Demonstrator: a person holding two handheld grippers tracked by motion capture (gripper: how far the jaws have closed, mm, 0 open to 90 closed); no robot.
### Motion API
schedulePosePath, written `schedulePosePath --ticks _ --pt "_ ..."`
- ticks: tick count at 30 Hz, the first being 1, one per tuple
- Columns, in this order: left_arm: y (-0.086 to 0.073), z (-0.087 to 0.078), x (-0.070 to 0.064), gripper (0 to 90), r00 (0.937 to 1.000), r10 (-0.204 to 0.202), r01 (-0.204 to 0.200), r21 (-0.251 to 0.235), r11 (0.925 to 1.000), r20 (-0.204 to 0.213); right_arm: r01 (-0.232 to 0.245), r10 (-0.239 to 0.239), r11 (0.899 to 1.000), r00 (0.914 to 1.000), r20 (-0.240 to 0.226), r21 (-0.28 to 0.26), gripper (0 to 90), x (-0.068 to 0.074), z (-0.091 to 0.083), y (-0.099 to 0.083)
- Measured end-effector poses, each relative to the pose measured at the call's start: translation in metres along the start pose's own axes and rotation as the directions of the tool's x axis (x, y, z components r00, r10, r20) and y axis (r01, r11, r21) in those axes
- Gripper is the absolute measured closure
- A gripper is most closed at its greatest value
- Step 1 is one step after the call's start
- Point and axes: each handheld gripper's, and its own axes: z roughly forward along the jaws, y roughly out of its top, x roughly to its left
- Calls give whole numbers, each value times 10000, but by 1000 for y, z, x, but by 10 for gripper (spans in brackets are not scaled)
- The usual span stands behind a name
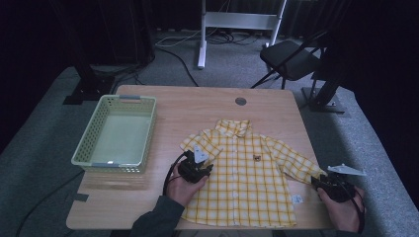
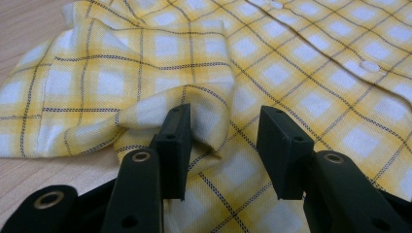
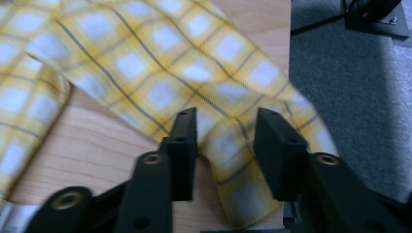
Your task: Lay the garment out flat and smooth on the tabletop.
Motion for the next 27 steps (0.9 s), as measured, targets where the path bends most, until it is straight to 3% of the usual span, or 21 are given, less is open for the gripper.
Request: schedulePosePath --ticks 4,6,9,14,20,22,25,27 --pt "0 0 0 572 10000 41 -41 42 10000 7 70 -75 9997 9998 198 230 770 -2 1 -1" --pt "0 0 0 572 10000 38 -38 42 10000 2 8 -17 9998 9993 378 218 795 -4 0 -1" --pt "0 -1 0 566 10000 80 -80 118 9999 -37 -95 89 9999 9988 479 135 793 -5 -2 1" --pt "1 0 -3 545 9998 102 -100 152 9998 -164 -161 192 9986 9979 613 -507 676 -1 -9 8" --pt "1 0 -3 544 9999 23 -21 122 9999 -151 352 -363 9974 9992 -178 -635 632 21 -2 17" --pt "1 0 -3 544 9999 -27 28 137 9999 -110 438 -490 9962 9964 -689 -752 609 30 4 19" --pt "2 -3 -3 545 9999 26 -22 247 9997 -134 787 -882 9929 9903 -1071 -894 589 46 11 24" --pt "3 -6 -3 548 9996 -212 211 -22 9998 -180 927 -1067 9901 9849 -1361 -1058 579 53 13 28"
